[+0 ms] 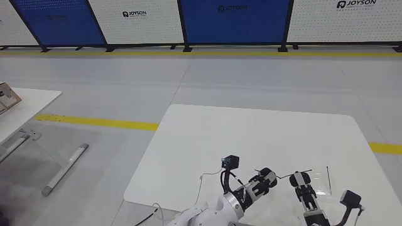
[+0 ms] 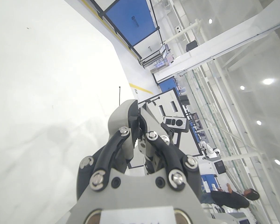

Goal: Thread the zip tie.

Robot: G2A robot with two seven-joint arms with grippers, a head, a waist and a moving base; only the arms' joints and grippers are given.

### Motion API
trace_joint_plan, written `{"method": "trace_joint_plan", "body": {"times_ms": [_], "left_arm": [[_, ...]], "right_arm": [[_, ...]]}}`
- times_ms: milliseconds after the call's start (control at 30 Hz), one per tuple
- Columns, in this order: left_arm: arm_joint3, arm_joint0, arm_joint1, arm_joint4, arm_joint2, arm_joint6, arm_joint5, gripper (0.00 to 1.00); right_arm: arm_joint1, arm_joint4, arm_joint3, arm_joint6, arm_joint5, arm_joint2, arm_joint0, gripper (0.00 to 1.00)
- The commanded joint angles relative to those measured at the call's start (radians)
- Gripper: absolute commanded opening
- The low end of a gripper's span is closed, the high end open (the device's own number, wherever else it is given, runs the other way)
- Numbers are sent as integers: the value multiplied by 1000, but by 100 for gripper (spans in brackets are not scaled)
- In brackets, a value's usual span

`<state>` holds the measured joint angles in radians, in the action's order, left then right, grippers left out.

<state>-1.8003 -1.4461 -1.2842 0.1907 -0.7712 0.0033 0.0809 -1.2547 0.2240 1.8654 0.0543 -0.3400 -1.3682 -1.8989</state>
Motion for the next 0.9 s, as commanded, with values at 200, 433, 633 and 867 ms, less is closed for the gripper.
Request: {"method": "trace_joint_plan", "body": {"times_ms": [200,433,633,867], "left_arm": [[-2,0,-2,22,3,-5,15,24],[-3,-3,-4,33,3,9,25,27],[0,-2,-7,52,14,12,37,26],[7,7,-14,56,22,17,48,21]], "right_arm": [[0,11,4,11,0,0,-3,0],[0,17,5,22,0,-1,-6,0],[1,34,7,27,0,2,-8,0],[2,53,10,41,0,10,-11,0]]}}
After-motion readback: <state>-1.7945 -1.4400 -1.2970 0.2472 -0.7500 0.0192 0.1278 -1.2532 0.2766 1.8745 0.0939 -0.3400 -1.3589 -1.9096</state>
